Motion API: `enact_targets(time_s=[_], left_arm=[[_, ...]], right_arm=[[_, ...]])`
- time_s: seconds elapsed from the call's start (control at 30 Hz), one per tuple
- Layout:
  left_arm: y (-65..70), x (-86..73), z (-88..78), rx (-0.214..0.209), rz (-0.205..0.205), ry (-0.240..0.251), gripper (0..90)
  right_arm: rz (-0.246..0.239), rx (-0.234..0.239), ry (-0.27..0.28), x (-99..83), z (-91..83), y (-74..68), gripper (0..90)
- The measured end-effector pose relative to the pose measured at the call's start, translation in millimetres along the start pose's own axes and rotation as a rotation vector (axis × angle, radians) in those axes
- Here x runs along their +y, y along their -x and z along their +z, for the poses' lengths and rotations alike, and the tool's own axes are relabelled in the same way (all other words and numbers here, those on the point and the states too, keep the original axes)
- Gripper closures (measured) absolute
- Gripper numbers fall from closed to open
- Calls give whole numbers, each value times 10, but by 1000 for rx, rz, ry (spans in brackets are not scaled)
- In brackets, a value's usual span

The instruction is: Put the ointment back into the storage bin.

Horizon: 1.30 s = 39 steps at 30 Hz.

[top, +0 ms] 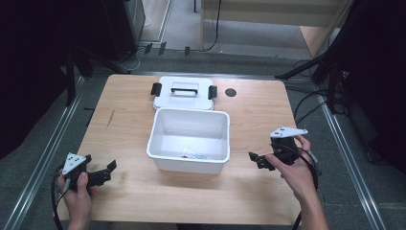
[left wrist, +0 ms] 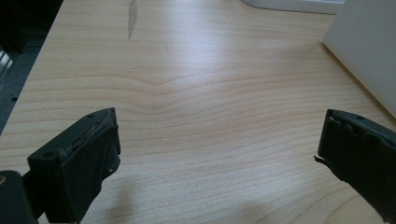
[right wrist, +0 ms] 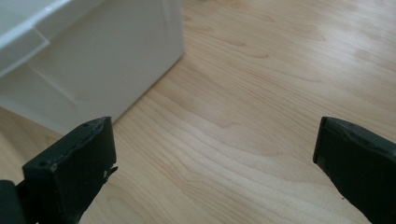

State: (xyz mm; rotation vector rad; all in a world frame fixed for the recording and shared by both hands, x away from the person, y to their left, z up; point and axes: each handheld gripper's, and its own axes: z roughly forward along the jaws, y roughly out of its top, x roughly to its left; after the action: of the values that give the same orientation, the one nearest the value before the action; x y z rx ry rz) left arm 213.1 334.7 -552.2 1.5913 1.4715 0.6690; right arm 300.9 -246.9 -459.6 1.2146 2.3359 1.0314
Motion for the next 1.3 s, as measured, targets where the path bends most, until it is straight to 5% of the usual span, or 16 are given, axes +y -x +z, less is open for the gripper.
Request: enact_targets(time_s=[0.5, 0.97, 1.17, 1.3], left_arm=[[1, 0, -1, -4, 4, 3, 0], [19, 0, -2, 4, 21, 0, 0], [-6, -6, -17, -4, -3, 16, 0], [-4, -8, -21, -2, 1, 18, 0]], right_arm=[[192, -119, 173, -793, -115, 386, 0], [223, -145, 228, -1356, -327, 534, 0], [248, -172, 305, -1463, -312, 499, 0], [229, -195, 304, -1443, -292, 482, 30]])
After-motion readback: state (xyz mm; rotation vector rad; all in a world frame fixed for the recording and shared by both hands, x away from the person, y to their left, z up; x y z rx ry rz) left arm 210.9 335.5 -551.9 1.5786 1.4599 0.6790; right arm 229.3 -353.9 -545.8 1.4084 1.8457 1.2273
